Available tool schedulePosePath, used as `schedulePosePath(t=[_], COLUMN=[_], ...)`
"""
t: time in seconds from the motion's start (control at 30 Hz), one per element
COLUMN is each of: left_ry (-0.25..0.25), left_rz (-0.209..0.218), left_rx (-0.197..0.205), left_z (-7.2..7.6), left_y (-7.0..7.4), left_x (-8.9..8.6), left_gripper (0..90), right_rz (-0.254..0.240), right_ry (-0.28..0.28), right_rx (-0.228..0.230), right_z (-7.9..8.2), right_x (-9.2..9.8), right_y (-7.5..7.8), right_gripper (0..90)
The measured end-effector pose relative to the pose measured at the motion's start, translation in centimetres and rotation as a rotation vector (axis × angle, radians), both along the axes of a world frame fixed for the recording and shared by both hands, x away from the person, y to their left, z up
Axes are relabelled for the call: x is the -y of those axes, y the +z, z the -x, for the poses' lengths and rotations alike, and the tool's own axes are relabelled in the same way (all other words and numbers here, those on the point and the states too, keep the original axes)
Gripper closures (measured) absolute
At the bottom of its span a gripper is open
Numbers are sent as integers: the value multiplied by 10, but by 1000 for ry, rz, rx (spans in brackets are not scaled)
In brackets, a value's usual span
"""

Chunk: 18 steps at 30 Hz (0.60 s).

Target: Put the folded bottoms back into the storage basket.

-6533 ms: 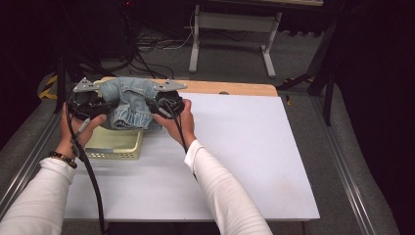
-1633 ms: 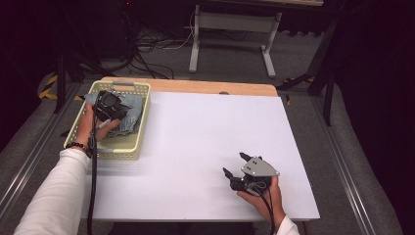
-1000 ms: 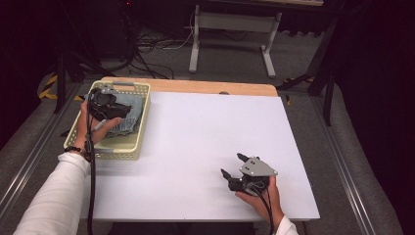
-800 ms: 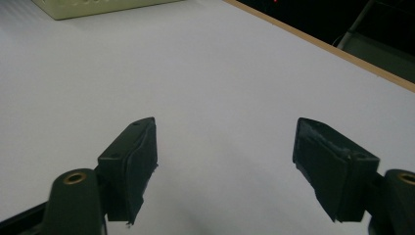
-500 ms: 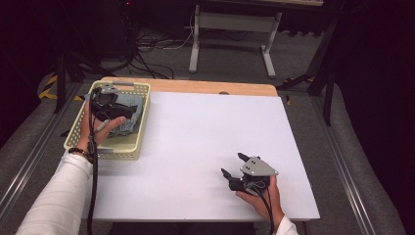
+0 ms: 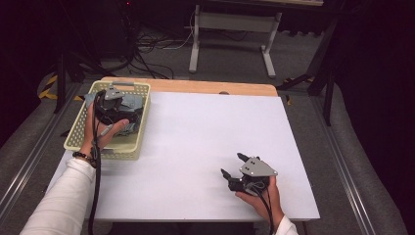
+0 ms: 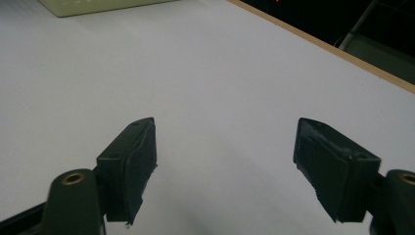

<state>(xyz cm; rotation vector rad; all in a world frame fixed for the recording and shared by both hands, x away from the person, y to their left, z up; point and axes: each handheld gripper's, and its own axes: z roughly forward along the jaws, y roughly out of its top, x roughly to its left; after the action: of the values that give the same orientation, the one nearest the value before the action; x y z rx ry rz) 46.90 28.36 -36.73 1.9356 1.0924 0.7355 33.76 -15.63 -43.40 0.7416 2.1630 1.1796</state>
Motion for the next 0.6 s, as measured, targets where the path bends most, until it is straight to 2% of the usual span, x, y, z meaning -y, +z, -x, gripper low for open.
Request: schedulePosePath(t=[0.2,0.27,0.6], left_ry=[-25,-38,-80], left_rz=[14,2,5], left_rx=[22,31,48], left_z=[9,11,19], left_y=[2,3,4], left_x=[6,9,25], left_gripper=[121,120,113], right_rz=[-1,-1,7], right_ry=[-2,-2,2], right_rx=[2,4,1], right_z=[0,1,1], right_x=[0,0,-1], right_y=[0,0,0], right_gripper=[251,251,251])
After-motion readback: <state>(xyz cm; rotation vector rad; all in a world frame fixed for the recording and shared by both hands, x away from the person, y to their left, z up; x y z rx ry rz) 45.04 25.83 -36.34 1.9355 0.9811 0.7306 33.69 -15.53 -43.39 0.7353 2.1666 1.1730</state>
